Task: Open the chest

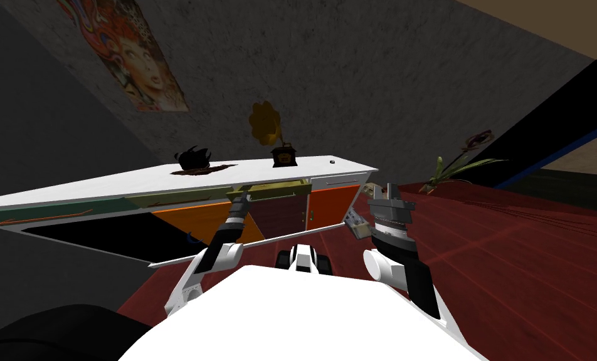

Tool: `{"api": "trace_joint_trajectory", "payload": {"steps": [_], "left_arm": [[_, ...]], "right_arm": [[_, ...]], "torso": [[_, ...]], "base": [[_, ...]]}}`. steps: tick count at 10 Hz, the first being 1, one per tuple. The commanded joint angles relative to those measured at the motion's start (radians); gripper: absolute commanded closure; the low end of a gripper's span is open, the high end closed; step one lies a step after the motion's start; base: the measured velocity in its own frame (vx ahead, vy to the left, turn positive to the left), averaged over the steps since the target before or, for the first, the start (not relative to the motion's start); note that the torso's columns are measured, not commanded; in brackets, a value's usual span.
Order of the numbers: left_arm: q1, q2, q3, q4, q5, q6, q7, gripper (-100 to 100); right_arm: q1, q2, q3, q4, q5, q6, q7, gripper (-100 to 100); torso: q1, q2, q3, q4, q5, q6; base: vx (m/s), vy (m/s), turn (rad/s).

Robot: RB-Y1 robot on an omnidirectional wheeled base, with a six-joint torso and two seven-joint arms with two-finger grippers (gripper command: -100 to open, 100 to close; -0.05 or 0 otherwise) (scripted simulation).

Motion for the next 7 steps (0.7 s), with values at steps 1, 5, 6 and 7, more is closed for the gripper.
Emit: {"api": "trace_joint_trajectory", "payload": {"steps": [1,5,6,7], "left_arm": [[0.017,-0.012,-0.017,0.007,0.002,0.035,0.003,-100],[0.039,-0.025,-0.029,-0.007,0.005,0.071,0.007,-100],[0.041,-0.051,-0.031,-0.008,0.005,0.075,0.008,-100],[0.042,-0.068,-0.031,-0.009,0.005,0.077,0.008,-100]], "right_arm": [[0.0,0.0,0.0,0.0,0.0,0.0,0.0,0],[0.0,0.0,0.0,0.0,0.0,0.0,0.0,0],[0.0,0.0,0.0,0.0,0.0,0.0,0.0,0],[0.0,0.0,0.0,0.0,0.0,0.0,0.0,0]], "torso": [[-0.003,-0.002,-0.001,-0.001,0.0,0.002],[-0.008,-0.003,-0.001,-0.001,-0.002,0.005],[-0.007,-0.002,-0.001,0.0,-0.002,0.005],[-0.006,-0.003,-0.002,-0.001,-0.002,0.005]], "base": [[-0.032,-0.042,-0.002],[-0.042,-0.057,-0.017],[-0.025,-0.051,-0.013],[-0.016,-0.024,-0.015]]}}
